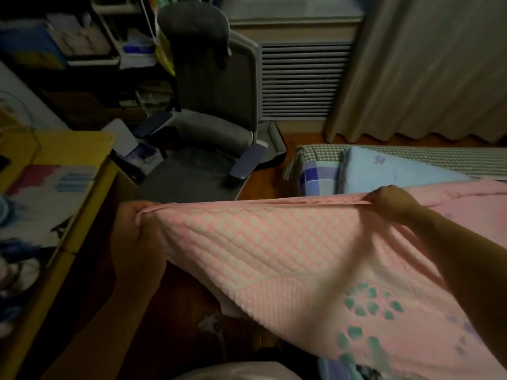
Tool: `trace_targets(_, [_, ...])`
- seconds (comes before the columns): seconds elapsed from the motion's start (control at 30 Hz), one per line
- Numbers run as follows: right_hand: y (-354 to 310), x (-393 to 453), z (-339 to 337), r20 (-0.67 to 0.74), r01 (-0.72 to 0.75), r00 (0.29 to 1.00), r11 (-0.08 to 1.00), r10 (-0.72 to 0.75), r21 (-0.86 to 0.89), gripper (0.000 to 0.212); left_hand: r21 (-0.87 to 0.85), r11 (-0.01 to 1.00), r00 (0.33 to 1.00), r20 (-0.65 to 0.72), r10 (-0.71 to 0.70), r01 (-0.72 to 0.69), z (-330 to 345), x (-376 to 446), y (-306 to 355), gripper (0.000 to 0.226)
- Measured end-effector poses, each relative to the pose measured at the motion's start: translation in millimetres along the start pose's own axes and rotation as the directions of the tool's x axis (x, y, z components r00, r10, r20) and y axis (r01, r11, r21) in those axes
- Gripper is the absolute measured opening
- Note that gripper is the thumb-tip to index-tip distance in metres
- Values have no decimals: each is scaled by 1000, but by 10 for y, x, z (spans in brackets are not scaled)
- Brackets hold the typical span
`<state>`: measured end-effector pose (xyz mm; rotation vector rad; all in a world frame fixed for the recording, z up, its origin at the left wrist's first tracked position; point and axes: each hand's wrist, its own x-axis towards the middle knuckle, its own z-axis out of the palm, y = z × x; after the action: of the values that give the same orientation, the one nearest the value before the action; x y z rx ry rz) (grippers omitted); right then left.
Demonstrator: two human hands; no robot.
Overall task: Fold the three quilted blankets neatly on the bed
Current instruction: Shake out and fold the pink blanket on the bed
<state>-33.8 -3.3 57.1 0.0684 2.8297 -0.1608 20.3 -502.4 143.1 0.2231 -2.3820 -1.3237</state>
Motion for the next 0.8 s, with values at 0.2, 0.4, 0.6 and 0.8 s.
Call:
trace_targets(0.2, [819, -966, -420, -237, -213, 934, 950, 266, 227, 33, -44, 999, 998, 53, -29, 31, 515, 302, 414, 18])
trace_targets(0.4, [1687, -2919, -1963, -525, -585, 562, 756, 639, 294, 17, -317, 889, 879, 239, 413, -331, 1899, 909, 2660, 20])
trace_targets(0.6, [1601, -5876, -4793, -780, -663, -374, 443, 502, 604, 39, -708, 449, 699, -88, 710, -546, 1827, 1024, 6488, 38])
trace_targets(0.8, [702, -6374, -4719, -856, -937, -164, 194, 490, 291, 30, -770, 450, 737, -38, 675, -452, 2047, 1180, 7239, 34])
